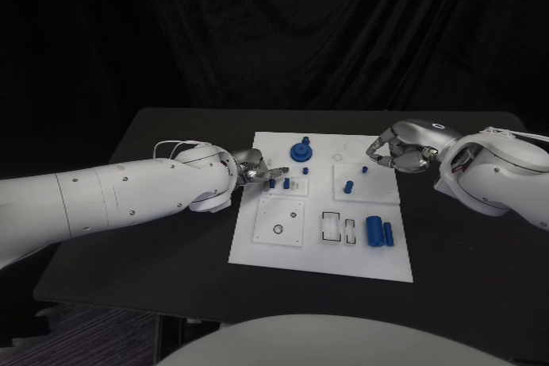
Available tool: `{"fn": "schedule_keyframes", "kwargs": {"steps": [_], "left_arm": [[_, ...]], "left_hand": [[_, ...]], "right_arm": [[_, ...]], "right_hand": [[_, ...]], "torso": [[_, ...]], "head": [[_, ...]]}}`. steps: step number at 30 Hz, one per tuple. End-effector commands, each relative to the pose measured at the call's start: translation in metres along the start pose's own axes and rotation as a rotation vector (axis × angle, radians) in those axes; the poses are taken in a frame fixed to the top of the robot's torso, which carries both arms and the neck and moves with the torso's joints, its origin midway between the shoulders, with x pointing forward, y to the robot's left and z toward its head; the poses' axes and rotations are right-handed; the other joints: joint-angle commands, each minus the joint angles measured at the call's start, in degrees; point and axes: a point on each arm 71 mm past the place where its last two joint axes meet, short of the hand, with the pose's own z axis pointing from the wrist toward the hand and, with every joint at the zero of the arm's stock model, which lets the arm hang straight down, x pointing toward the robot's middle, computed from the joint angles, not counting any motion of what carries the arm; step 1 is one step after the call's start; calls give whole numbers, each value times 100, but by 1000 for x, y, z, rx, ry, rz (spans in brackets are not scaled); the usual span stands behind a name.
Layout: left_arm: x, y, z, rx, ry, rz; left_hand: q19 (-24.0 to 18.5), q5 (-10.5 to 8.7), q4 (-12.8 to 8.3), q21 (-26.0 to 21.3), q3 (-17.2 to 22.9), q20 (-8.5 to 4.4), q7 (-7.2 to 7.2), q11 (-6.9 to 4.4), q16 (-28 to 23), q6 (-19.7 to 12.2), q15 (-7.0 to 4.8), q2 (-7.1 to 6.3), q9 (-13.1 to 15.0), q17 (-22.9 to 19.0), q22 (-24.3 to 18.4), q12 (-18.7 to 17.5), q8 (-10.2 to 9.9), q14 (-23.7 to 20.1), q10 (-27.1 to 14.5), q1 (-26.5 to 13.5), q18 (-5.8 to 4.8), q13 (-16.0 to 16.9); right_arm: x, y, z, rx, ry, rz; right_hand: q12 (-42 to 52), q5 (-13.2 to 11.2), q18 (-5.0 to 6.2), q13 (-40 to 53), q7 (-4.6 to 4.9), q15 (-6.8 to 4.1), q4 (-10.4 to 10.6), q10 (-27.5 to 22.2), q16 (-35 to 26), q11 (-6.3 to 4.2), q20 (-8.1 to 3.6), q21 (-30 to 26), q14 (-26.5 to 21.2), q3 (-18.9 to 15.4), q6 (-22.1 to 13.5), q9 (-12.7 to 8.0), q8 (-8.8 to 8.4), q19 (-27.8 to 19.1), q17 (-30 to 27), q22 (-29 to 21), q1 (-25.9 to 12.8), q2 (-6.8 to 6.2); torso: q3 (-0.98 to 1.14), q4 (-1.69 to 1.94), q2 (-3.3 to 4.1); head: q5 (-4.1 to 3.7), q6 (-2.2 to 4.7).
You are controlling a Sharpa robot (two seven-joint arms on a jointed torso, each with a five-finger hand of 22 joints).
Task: Assemble the parts on the task board
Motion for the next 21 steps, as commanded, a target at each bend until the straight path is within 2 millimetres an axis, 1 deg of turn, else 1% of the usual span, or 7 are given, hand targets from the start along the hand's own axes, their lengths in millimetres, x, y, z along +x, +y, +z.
{"fn": "schedule_keyframes", "kwargs": {"steps": [1, 10, 14, 16, 17, 20, 21], "left_arm": [[4, 3, 0, -27, 7, 0], [1, 4, 0, -13, -17, -11], [-2, 2, -1, 34, -59, -27], [-3, 1, -2, 58, -82, -35], [-4, 1, -3, 68, -93, -38], [-8, 0, -5, 104, -141, -54], [-11, 0, -7, 126, -175, -60]], "left_hand": [[192, -124, -2, -2, -178, 26, 1, 36, 37, 41, 29, 106, 13, 1509, 1229, -3, -10, 594, 598, -57, 41, 1506], [192, -313, -2, -9, -586, 24, -9, 30, 37, 68, 26, 355, 79, 1509, 1227, -3, 42, 594, 598, -160, 42, 1506], [197, -292, -17, 3, -1014, 15, -27, 18, 37, -61, 20, 607, 484, 1509, 1232, -3, 399, 594, 598, 34, 40, 1506], [200, -279, -15, 9, -1038, 15, -30, 16, 37, -66, 17, 625, 517, 1509, 1233, -3, 435, 594, 598, 67, 38, 1506], [212, -240, -16, 35, -1127, 8, -38, 10, 37, -111, 13, 687, 616, 1509, 1241, -3, 541, 594, 598, 188, 33, 1506], [224, -49, -19, 57, -1234, 0, -52, -2, 37, -168, 1, 733, 732, 1509, 1247, -3, 677, 594, 598, 418, 28, 1506], [242, 92, -20, 96, -1317, -7, -63, -10, 37, -201, -7, 740, 786, 1509, 1258, -3, 769, 594, 598, 597, 20, 1506]], "right_arm": [[1, -1, 0, 13, 2, 0], [1, -1, -1, 13, 2, 0], [1, -1, -1, 14, 2, 0], [1, -2, -1, 14, 3, 0], [1, -2, -1, 14, 3, 0], [1, -2, -1, 15, 3, 0], [1, -2, -1, 15, 3, 0]], "right_hand": [[15, 27, 42, 1509, -22, -3, -6, 597, 17, -14, -8, -24, 607, 44, -20, -6, -24, 143, 1509, 1211, -41, -7], [15, 27, 42, 1509, -22, -3, -6, 597, 17, -14, -8, -24, 607, 44, -20, -6, -24, 143, 1509, 1211, -41, -7], [15, 27, 42, 1509, -22, -3, -6, 597, 17, -14, -8, -24, 607, 44, -20, -6, -24, 143, 1509, 1211, -41, -7], [15, 27, 42, 1509, -22, -3, -6, 597, 17, -14, -8, -24, 607, 44, -20, -6, -24, 143, 1509, 1211, -41, -7], [15, 27, 42, 1509, -22, -3, -6, 597, 17, -14, -8, -24, 607, 44, -20, -6, -24, 143, 1509, 1211, -41, -7], [15, 27, 42, 1509, -22, -3, -6, 597, 17, -14, -8, -24, 607, 44, -20, -6, -24, 143, 1509, 1211, -41, -7], [15, 27, 42, 1509, -22, -3, -6, 597, 17, -14, -8, -24, 607, 44, -20, -6, -24, 143, 1509, 1211, -41, -7]], "torso": [[-1, 0, 0], [0, -3, 2], [-4, 0, 5], [-4, 1, 7], [-6, 2, 9], [-6, -1, 9], [-5, -3, 10]], "head": [[12, -1], [21, -1], [15, -1], [11, -1], [12, -1], [9, -1], [5, -1]]}}
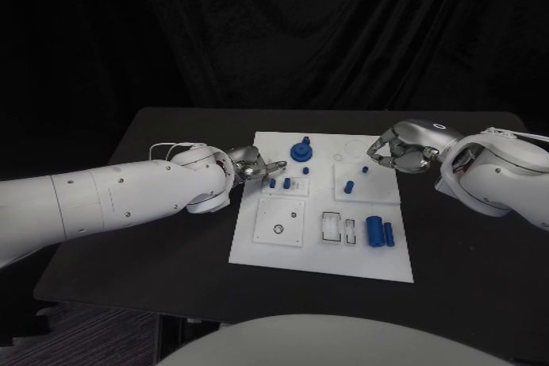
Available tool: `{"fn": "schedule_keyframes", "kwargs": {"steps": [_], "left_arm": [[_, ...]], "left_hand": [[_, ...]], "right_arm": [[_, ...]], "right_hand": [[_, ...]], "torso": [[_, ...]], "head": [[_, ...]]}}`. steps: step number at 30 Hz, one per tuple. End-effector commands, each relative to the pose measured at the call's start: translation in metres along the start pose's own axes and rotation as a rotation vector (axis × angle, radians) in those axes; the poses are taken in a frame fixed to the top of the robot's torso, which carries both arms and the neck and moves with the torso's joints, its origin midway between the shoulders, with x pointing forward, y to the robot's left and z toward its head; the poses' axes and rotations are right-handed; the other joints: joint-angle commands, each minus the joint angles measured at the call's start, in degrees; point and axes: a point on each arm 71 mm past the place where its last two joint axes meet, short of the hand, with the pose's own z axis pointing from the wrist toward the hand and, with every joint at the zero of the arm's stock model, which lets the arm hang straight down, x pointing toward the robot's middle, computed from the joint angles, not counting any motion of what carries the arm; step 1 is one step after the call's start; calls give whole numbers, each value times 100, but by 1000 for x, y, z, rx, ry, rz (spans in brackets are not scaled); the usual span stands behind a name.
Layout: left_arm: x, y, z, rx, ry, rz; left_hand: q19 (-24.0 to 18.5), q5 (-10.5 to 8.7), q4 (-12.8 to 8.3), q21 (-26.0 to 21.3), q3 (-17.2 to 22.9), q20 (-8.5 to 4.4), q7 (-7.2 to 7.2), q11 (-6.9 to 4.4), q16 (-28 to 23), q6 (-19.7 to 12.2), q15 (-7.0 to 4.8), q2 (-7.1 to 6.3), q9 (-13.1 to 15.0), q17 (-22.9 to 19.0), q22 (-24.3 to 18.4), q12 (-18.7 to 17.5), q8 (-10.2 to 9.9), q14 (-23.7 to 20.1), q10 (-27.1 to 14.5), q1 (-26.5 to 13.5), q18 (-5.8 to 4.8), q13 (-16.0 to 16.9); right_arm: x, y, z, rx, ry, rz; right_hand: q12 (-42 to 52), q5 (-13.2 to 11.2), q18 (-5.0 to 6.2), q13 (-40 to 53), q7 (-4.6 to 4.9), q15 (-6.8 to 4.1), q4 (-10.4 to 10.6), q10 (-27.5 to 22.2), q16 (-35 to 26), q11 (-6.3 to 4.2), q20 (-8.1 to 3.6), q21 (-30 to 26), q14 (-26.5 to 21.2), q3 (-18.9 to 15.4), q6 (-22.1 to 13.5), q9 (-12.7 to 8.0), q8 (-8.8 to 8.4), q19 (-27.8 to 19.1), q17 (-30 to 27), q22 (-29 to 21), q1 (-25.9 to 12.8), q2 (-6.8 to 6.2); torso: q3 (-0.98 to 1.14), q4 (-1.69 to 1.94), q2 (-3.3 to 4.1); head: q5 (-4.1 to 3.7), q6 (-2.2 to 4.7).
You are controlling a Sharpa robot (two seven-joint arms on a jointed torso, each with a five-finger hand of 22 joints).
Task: Assemble the parts on the task board
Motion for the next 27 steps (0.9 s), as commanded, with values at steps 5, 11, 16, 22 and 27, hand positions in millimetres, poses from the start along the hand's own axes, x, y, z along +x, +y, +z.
{"fn": "schedule_keyframes", "kwargs": {"steps": [5, 11, 16, 22, 27], "left_arm": [[-17, -5, -10, 180, -223, -7], [-29, -7, -17, 327, -345, 15], [-33, -12, -18, 488, -349, 65], [-29, -21, -9, 607, -257, 136], [-21, -33, 0, 680, -205, 319]], "left_hand": [[269, 406, 2, 113, -226, -23, -32, -27, 37, -131, -23, 20, 155, 1509, 1273, -3, 289, 595, 597, 461, 9, 1506], [240, 954, 5, 72, -315, -5, 12, 9, 37, -538, 7, 31, 161, 1509, 1261, -3, 509, 595, 597, 1002, 17, 1506], [-58, 2138, -46, -307, -35, 143, 166, 167, 37, -1401, 166, -447, 144, 1509, 1150, -32, 813, 595, 567, 2528, 94, 1489], [-1663, 1579, -199, -1825, 1112, 472, 718, 718, -464, -2623, 648, -964, -533, 923, 686, -4331, 382, -479, -4656, 4683, 312, -717], [-695, 1000, -154, -529, 2654, 616, 637, 766, -551, -2356, 706, -1783, -2392, 561, 989, -5997, -354, -323, -4744, 5183, 221, -2713]], "right_arm": [[1, -2, -1, 15, 3, 0], [0, -2, -2, 12, -5, 0], [-1, -2, -1, 2, -21, 17], [-1, -2, -1, -3, -26, 26], [-1, -2, 0, -5, -27, 28]], "right_hand": [[15, 27, 42, 1510, -22, -3, -6, 597, 17, -14, -8, -24, 607, 44, -20, -7, -24, 143, 1509, 1212, -42, -7], [15, 27, 41, 1510, -21, -3, -12, 597, 17, -14, -9, -24, 607, 51, -20, -6, -25, 145, 1509, 1212, -51, -6], [15, 29, 39, 1510, -21, -4, -14, 597, 17, -14, -9, -14, 607, 54, -16, -5, -23, 150, 1509, 1216, -53, -4], [15, 38, 39, 1510, -20, -4, -18, 597, 17, -14, -9, -14, 607, 59, -8, -3, -18, 150, 1509, 1216, -51, -1], [15, 43, 39, 1510, -20, -4, -19, 597, 17, -14, -9, -15, 607, 60, -5, -2, -17, 150, 1509, 1215, -52, -1]], "torso": [[3, -2, -1], [7, 0, -10], [-3, 5, -5], [-1, -14, -3], [-5, -8, 6]], "head": [[-22, -1], [-27, -1], [-28, -1], [-14, -1], [-38, -1]]}}
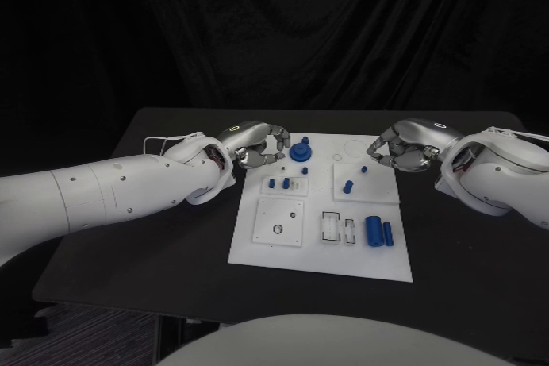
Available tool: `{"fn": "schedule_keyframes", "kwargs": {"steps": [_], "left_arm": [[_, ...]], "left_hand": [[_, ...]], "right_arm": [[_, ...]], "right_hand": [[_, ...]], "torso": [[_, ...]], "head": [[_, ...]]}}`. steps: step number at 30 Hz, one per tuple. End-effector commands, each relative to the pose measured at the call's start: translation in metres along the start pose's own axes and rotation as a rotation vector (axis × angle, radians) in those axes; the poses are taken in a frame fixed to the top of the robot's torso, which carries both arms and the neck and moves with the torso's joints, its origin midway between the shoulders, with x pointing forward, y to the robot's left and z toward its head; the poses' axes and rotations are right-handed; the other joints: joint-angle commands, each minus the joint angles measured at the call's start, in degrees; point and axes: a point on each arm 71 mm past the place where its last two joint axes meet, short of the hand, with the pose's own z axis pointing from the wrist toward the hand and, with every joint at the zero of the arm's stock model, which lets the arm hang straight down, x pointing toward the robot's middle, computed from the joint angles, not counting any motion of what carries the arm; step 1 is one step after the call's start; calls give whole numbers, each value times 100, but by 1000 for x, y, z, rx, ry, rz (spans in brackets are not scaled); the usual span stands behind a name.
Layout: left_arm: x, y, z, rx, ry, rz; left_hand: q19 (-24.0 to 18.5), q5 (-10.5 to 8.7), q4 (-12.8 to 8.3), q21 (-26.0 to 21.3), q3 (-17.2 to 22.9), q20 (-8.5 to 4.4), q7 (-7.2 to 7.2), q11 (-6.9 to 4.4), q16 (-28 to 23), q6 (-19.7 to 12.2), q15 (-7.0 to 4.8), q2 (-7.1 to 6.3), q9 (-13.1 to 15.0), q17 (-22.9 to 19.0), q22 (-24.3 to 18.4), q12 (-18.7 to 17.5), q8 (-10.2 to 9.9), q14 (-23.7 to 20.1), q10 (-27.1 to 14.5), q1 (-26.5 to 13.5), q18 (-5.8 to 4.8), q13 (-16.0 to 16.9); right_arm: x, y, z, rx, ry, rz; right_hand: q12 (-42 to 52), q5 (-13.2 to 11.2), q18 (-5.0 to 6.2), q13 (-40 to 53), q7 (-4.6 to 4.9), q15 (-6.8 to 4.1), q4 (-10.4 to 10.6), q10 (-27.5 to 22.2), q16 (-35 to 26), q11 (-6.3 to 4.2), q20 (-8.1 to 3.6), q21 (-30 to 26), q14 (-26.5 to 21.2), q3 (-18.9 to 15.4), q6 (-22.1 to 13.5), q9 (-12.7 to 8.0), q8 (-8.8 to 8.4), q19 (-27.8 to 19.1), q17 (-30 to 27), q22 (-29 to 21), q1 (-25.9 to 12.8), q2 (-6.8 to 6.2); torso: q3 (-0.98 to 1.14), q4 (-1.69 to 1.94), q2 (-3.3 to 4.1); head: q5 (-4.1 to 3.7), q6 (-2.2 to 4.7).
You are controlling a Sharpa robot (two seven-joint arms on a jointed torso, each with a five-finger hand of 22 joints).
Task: Assemble the parts on the task board
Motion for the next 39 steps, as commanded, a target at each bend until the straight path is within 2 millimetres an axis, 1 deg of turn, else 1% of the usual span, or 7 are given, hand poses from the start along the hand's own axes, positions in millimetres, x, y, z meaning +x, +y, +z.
{"fn": "schedule_keyframes", "kwargs": {"steps": [1, 2, 6, 13, 23, 30, 39], "left_arm": [[9, -14, 6, 185, 117, 155], [11, -15, 9, 192, 136, 185], [18, -19, 20, 200, 188, 270], [23, -26, 37, 203, 198, 319], [23, -37, 50, 235, 142, 414], [22, -37, 53, 229, 133, 440], [26, -37, 62, 213, 174, 450]], "left_hand": [[574, -314, -116, 541, 526, -83, -240, -215, 130, 346, -282, -354, -830, 626, 1031, -542, -323, 520, 301, 18, -75, -876], [586, -343, -188, 498, 656, -160, -286, -239, 102, 514, -338, -453, -1175, 581, 1009, -618, -479, 558, 403, -47, -69, -1129], [642, -383, -214, 460, 553, -216, -425, -275, -12, 614, -409, -690, -1563, 401, 990, -708, -679, 520, 230, -276, -71, -1400], [712, 42, -395, 437, 700, -227, -502, -227, -124, 846, -407, -755, -1998, 205, 999, -789, -879, 479, 243, -328, -81, -1866], [766, 38, -498, 427, 746, -207, -902, -224, -77, 1214, -404, -822, -2321, 233, 1020, -763, -1040, 556, 290, -563, -86, -2204], [753, 44, -548, 385, 745, -213, -921, -217, -56, 1304, -409, -847, -2416, 240, 1011, -746, -1105, 567, 198, -616, -79, -2258], [721, 42, -722, 273, 725, -211, -1048, -213, -72, 1259, -399, -844, -2898, 162, 994, -831, -1398, 527, -25, -717, -63, -2535]], "right_arm": [[0, 0, 0, -4, -19, 12], [0, 1, 0, -6, -19, 12], [1, 2, 1, -9, -19, 13], [1, 3, 2, -10, -16, 13], [2, 4, 2, -10, -14, 14], [2, 3, 3, -8, -9, 13], [2, 6, 4, -14, -9, 13]], "right_hand": [[15, 20, 39, 1507, -20, -4, 5, 597, 17, -14, -9, -16, 607, 37, -5, -2, -17, 150, 1509, 1215, -52, -1], [15, 30, 38, 1507, -19, -3, 2, 597, 17, -14, -9, -13, 607, 39, -2, -2, -15, 152, 1509, 1217, -52, -1], [15, 36, 32, 1507, -18, -3, 1, 597, 17, -14, -10, 9, 607, 41, 0, -1, -14, 163, 1509, 1224, -53, -1], [15, 42, 30, 1507, -18, -3, 0, 597, 17, -13, -10, 17, 607, 42, 2, -1, -14, 167, 1509, 1227, -54, -1], [15, 42, 30, 1507, -18, -3, 0, 597, 17, -13, -10, 17, 607, 42, 2, -1, -14, 167, 1509, 1227, -54, -1], [15, 42, 30, 1507, -18, -3, 0, 597, 17, -13, -10, 17, 607, 42, 2, -1, -14, 167, 1509, 1227, -54, -1], [15, 61, 31, 1507, -18, -4, -3, 597, 17, -13, -10, 15, 607, 46, 2, 0, -14, 168, 1509, 1227, -64, -5]], "torso": [[-2, -1, 7], [2, -7, 6], [4, -11, 6], [9, 1, 5], [7, -6, 12], [6, 15, 6], [6, -6, 4]], "head": [[-21, -1], [-19, -1], [-33, -1], [-58, -1], [-73, -1], [-74, -1], [-63, -1]]}}
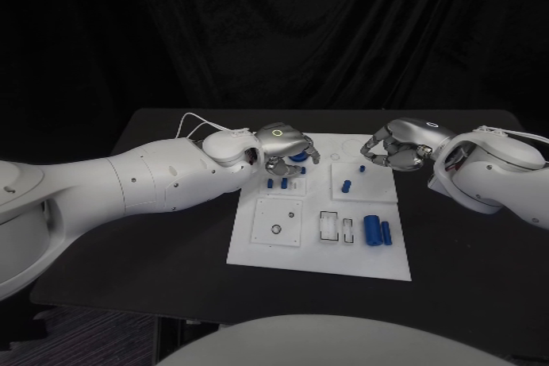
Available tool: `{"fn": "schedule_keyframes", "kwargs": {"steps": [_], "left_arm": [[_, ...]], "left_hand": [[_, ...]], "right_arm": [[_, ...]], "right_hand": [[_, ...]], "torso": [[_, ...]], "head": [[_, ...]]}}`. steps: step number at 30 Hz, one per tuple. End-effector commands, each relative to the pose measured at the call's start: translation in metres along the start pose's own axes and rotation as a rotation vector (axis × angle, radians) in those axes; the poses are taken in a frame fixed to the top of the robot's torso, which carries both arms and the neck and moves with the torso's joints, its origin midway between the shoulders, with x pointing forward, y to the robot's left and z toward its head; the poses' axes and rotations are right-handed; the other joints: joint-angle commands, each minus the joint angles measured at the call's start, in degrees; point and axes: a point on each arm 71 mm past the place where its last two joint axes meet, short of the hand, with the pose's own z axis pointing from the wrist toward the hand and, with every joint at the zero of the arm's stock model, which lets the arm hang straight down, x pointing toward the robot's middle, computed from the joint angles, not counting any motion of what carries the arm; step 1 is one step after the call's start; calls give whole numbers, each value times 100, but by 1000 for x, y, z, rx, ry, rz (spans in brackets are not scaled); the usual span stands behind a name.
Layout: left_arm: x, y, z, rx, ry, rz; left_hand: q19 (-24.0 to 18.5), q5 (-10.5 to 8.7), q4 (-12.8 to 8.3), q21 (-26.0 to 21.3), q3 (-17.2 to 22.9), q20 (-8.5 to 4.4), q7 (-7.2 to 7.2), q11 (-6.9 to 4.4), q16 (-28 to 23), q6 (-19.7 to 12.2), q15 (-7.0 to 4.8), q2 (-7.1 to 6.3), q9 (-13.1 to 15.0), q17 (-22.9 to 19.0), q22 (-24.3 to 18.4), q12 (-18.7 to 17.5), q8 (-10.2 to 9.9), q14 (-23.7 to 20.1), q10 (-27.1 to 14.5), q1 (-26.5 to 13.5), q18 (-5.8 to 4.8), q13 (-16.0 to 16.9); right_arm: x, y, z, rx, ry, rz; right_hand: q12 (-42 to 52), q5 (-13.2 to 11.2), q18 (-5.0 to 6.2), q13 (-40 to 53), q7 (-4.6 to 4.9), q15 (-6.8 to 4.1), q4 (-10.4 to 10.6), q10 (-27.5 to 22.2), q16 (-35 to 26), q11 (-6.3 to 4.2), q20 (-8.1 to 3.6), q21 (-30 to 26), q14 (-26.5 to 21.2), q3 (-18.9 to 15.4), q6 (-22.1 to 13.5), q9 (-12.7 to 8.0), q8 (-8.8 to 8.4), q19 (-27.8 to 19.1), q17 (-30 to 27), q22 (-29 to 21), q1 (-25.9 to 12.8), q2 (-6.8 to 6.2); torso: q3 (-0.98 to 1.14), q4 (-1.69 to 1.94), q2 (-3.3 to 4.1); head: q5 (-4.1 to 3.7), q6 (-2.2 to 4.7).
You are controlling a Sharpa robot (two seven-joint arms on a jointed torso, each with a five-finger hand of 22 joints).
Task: Assemble the parts on the task board
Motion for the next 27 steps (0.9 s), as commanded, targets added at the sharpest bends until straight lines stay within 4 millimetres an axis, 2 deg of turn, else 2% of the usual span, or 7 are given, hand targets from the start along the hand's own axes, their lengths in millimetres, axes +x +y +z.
{"fn": "schedule_keyframes", "kwargs": {"steps": [1, 5, 8, 12, 14, 16, 27], "left_arm": [[0, 2, 3, -3, 22, 21], [1, 4, 6, -9, 35, 24], [1, 5, 7, -11, 44, 24], [3, 5, 9, -13, 59, 23], [3, 4, 11, -12, 67, 22], [4, 4, 11, -11, 73, 21], [5, 4, 14, -7, 87, 21]], "left_hand": [[-27, 5, -72, -47, -8, -6, 5, 2, -12, 89, 12, 6, -120, 145, 991, -59, -21, -26, -39, -60, -63, -118], [-25, -77, -89, -71, -41, 3, 57, 24, -8, 211, 23, 34, -254, 135, 990, -42, -8, -26, 59, -143, -63, -231], [-11, -103, -113, -73, -50, -8, 79, -20, 6, 310, 2, 49, -348, 139, 997, 57, 2, -20, 245, -184, -63, -264], [-29, -127, -112, -112, -62, -12, 94, -25, -9, 356, 0, 51, -387, 106, 988, 101, 9, -40, 306, -224, -56, -268], [-32, -130, -118, -122, -62, -15, 116, -32, -6, 395, -2, 53, -405, 108, 987, 127, 19, -42, 338, -233, -55, -267], [-35, -124, -136, -134, -58, -24, 168, -43, -2, 460, -5, 51, -435, 107, 987, 173, 33, -45, 391, -243, -53, -261], [-47, -150, -172, -169, -42, -49, 229, -80, 13, 592, -22, 99, -499, 109, 986, 345, 63, -52, 522, -261, -48, -180]], "right_arm": [[0, 0, 0, 3, -9, 2], [0, 0, -1, 4, -9, 2], [0, 0, -1, 5, -9, 2], [0, 0, -1, 4, -8, 3], [0, 0, -1, 3, -8, 3], [0, 0, 0, 3, -8, 3], [1, 0, 0, 3, -6, 2]], "right_hand": [[15, 39, 31, 1509, -18, -4, -3, 597, 17, -13, -10, 15, 607, 46, 3, 0, -14, 168, 1509, 1227, -64, -5], [15, 39, 31, 1509, -18, -4, -3, 597, 17, -13, -10, 15, 607, 46, 3, 0, -14, 168, 1509, 1227, -64, -5], [15, 39, 31, 1509, -18, -4, -3, 597, 17, -13, -10, 15, 607, 46, 3, 0, -14, 168, 1509, 1227, -64, -5], [15, 39, 31, 1509, -18, -4, -3, 597, 17, -13, -10, 15, 607, 46, 3, 0, -14, 168, 1509, 1227, -64, -5], [15, 45, 32, 1509, -19, -4, -5, 597, 17, -13, -10, 13, 607, 48, 2, 0, -14, 167, 1509, 1226, -68, -6], [15, 45, 32, 1509, -19, -4, -5, 597, 17, -13, -10, 13, 607, 48, 2, 0, -14, 167, 1509, 1226, -68, -6], [15, 46, 30, 1509, -18, -4, -6, 597, 17, -13, -10, 18, 607, 49, 2, 0, -15, 170, 1509, 1228, -70, -7]], "torso": [[-2, -13, 0], [3, -9, -5], [2, -8, -1], [-4, -1, -7], [0, 0, -8], [-2, 3, -8], [-4, 0, -8]], "head": [[-10, -1], [-12, -1], [-25, -1], [-30, -1], [-26, -1], [-34, -1], [-28, -1]]}}
